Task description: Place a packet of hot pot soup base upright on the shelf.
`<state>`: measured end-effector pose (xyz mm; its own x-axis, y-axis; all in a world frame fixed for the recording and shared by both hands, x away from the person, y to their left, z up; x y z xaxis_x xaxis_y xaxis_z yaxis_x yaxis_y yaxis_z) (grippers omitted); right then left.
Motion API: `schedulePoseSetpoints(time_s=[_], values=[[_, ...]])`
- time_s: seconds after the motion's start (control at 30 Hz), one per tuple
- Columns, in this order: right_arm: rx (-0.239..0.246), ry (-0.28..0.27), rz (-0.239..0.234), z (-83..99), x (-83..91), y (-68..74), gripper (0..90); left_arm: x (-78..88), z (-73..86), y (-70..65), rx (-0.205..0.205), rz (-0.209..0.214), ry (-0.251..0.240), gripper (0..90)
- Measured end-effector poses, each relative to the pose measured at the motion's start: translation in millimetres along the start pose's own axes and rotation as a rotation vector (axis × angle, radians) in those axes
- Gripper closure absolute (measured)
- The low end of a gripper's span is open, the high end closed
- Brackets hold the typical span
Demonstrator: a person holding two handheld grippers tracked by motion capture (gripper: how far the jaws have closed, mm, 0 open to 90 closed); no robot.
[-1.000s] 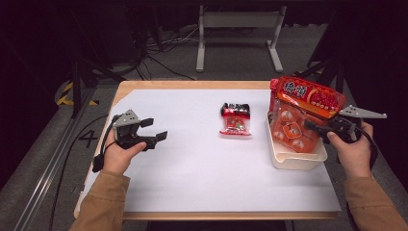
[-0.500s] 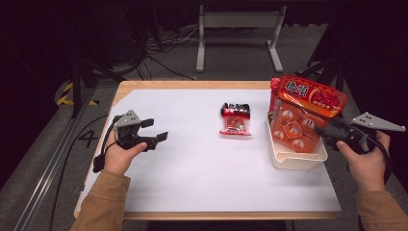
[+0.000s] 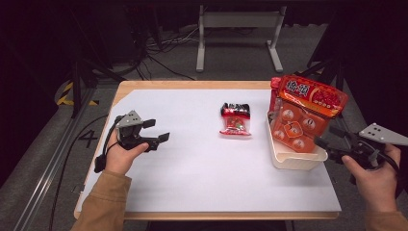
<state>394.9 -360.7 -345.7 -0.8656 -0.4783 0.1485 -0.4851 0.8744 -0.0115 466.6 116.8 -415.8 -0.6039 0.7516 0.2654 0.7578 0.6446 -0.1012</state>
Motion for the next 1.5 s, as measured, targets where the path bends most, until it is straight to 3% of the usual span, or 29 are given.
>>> schedulePoseSetpoints(time_s=[0.17,0.37,0.67,0.87,1.0,1.1,1.17,1.43,1.5], values=[[0.005,-0.013,-0.050,-0.7,-6.3,23.6,29.1,0.8,0.1,0.1,0.003,-0.005,-0.001,21.0],[-0.024,-0.041,-0.104,1.9,-15.4,48.4,27.3,0.1,1.4,-2.5,0.006,0.002,0.005,22.2],[0.019,-0.009,-0.148,19.0,-23.3,75.5,27.0,-7.9,-0.2,-6.6,0.013,-0.011,-0.024,22.3],[0.027,-0.005,-0.160,20.8,-24.5,80.7,27.0,-22.2,-1.7,-13.7,0.033,0.004,-0.020,19.5],[0.046,-0.006,-0.179,21.1,-27.3,87.3,27.0,-38.2,-3.9,-21.4,0.005,0.026,-0.007,14.6],[0.052,-0.006,-0.191,22.1,-28.5,90.2,27.0,-46.3,-8.8,-22.8,0.007,0.025,-0.008,11.9],[0.054,-0.005,-0.193,22.9,-29.0,90.7,27.0,-53.4,-12.2,-25.3,0.028,0.036,-0.012,11.1],[0.059,-0.006,-0.211,23.9,-30.1,91.6,27.0,-80.9,-16.8,-31.2,0.032,0.058,0.007,11.3],[0.064,-0.005,-0.219,24.1,-30.3,92.7,27.0,-90.9,-18.2,-32.0,0.059,0.061,0.007,12.5]])
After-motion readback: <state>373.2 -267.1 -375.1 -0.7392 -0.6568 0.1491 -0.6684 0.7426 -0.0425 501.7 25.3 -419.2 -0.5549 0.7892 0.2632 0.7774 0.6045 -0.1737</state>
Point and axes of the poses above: each handheld gripper's, and its own axes: x roughly backward along the jaws, z roughly out of its underside, y roughly to its left, the point moved 10 cm from there along -x, roughly forward along the jaws, and after that the axes turned 12 degrees about -y, right-handed, at the moved point
